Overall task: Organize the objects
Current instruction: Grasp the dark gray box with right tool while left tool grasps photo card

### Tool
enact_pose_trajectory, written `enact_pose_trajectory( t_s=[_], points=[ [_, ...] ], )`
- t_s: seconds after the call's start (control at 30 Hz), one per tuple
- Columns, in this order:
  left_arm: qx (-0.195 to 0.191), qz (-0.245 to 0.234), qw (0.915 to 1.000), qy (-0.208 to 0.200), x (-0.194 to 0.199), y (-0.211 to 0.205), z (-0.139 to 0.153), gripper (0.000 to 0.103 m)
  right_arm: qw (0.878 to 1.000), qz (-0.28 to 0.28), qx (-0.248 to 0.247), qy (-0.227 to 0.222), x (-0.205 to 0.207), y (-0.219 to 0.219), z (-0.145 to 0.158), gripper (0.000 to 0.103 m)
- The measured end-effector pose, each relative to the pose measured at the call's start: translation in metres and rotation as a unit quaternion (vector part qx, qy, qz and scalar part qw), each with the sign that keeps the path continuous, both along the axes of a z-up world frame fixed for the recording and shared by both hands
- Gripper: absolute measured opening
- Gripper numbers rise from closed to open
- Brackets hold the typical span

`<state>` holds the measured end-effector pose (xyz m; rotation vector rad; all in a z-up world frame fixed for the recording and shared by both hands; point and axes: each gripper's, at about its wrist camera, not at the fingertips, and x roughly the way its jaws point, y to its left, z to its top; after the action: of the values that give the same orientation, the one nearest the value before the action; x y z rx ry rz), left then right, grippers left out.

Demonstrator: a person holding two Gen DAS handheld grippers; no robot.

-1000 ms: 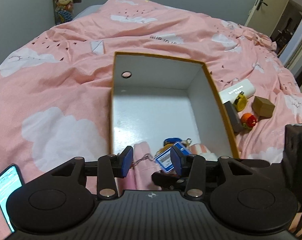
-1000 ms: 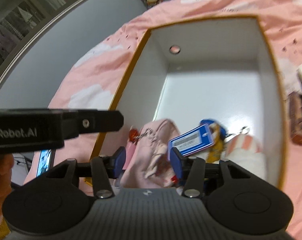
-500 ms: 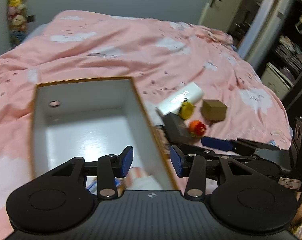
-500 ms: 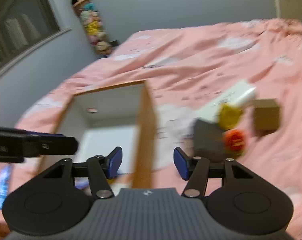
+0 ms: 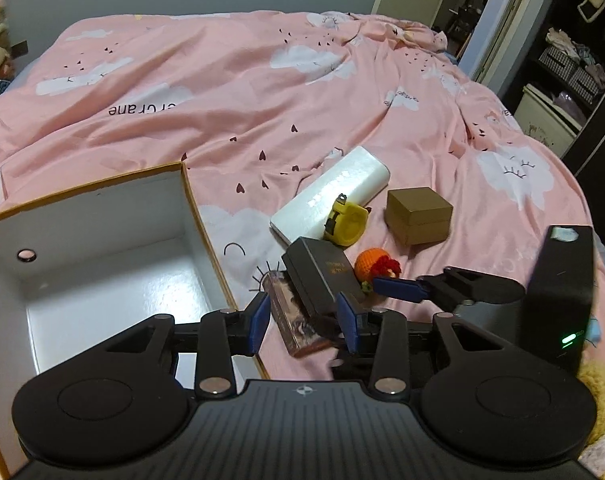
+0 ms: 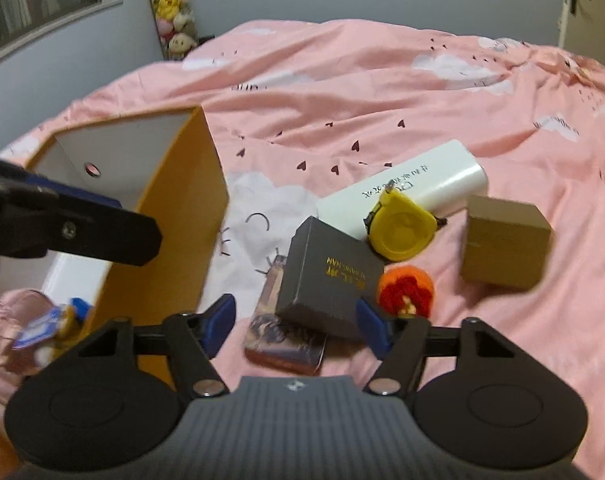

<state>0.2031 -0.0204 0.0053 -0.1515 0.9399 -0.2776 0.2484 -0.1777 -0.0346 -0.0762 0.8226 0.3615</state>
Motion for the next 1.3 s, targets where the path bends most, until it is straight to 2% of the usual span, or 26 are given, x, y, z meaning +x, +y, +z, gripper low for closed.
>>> enact_pose_trajectory(
  t_s=[0.13, 0.33, 0.5, 0.6, 0.67, 0.83, 0.93, 1.03, 1.17, 1.3],
  points=[
    [0.006, 0.001, 1.0000, 0.003, 0.012, 0.001, -0.005, 0.045, 0.999, 0.008, -0.045, -0.001, 0.020, 0.014, -0.017, 0.069],
    [0.013, -0.005, 0.9999, 0.010, 0.028, 0.001, -0.014, 0.042, 0.997, 0.015, -0.077, -0.003, 0.033, 0.021, -0.034, 0.068],
    [0.018, -0.020, 0.9995, 0.014, 0.037, -0.005, -0.019, 0.042, 0.996, 0.023, -0.087, -0.012, 0.032, 0.017, -0.034, 0.057],
    [0.022, -0.033, 0.9990, 0.019, 0.043, -0.012, -0.021, 0.042, 0.999, 0.010, -0.053, -0.003, 0.026, -0.001, -0.026, 0.048],
    [0.030, -0.042, 0.9983, 0.027, 0.047, -0.017, -0.024, 0.042, 1.000, -0.007, -0.012, 0.012, 0.023, -0.020, -0.020, 0.042],
    [0.064, -0.065, 0.9937, 0.066, 0.057, -0.042, -0.037, 0.042, 0.994, -0.053, 0.078, 0.046, 0.013, -0.067, -0.011, 0.035],
    [0.092, -0.066, 0.9887, 0.098, 0.066, -0.057, -0.052, 0.042, 0.990, -0.068, 0.112, 0.059, 0.012, -0.085, -0.016, 0.035],
    [0.093, -0.059, 0.9841, 0.140, 0.081, -0.065, -0.068, 0.047, 0.987, -0.068, 0.131, 0.066, 0.014, -0.090, -0.021, 0.035],
    [0.124, -0.031, 0.9780, 0.165, 0.096, -0.071, -0.085, 0.050, 0.982, -0.071, 0.157, 0.072, 0.017, -0.099, -0.025, 0.035],
    [0.123, -0.010, 0.9712, 0.204, 0.106, -0.070, -0.104, 0.057, 0.977, -0.075, 0.183, 0.080, 0.019, -0.110, -0.029, 0.035]
  ],
)
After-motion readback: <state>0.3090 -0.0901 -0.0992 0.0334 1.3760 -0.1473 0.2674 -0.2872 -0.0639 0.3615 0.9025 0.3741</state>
